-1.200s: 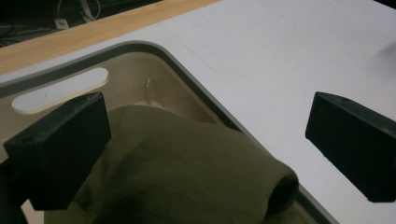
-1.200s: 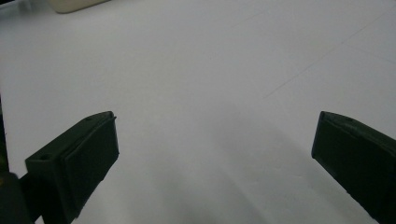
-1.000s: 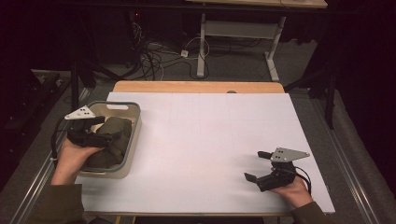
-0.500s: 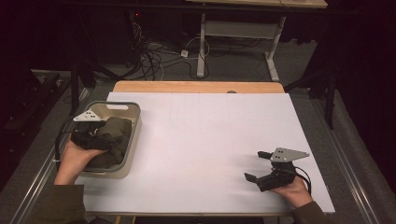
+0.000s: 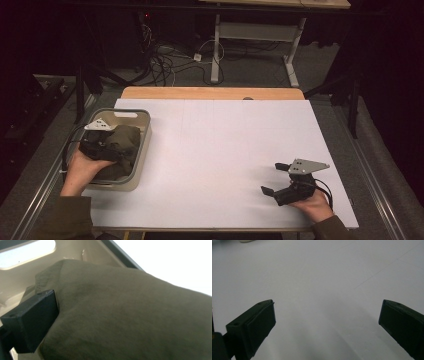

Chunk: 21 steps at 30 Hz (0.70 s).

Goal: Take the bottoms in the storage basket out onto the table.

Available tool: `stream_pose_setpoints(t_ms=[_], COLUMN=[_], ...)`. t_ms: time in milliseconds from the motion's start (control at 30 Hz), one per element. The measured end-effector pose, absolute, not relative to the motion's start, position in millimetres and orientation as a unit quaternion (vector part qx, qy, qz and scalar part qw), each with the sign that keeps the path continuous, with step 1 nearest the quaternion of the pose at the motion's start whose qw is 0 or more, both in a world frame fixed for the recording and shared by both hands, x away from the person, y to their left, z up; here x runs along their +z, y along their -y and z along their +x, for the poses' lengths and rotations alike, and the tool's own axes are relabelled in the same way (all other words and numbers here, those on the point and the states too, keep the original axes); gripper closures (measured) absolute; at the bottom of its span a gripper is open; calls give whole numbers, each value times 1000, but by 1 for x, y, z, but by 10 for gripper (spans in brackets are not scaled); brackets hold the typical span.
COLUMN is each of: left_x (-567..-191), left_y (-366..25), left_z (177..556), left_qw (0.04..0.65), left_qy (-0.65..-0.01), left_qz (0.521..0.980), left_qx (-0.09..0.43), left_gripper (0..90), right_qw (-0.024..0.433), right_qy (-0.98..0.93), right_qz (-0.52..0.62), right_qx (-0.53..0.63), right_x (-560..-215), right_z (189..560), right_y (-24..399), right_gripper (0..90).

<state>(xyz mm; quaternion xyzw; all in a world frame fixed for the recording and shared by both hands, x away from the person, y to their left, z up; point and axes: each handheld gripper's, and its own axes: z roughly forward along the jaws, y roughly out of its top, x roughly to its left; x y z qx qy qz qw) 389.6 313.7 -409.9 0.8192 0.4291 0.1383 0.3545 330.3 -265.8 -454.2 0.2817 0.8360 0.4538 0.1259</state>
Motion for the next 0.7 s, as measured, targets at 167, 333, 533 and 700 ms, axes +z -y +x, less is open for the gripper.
stream_pose_setpoints(t_ms=[167, 333, 533, 700], left_x=[-416, -418, -424, -427], left_y=[-312, -312, -313, -312], left_z=[392, 394, 396, 399], left_qw=[337, 326, 321, 314], left_qy=[-428, -428, -433, -437], left_qz=[828, 834, 834, 836], left_qx=[131, 127, 117, 109], left_gripper=[0, 0, 0, 0], right_qw=[126, 126, 126, 126], right_qy=[-836, -836, -837, -838], right_qz=[283, 283, 282, 282], right_qx=[453, 453, 451, 449], right_x=[-455, -455, -456, -457], right_z=[330, 330, 330, 330], right_y=[266, 266, 266, 265], right_gripper=[15, 15, 15, 14])
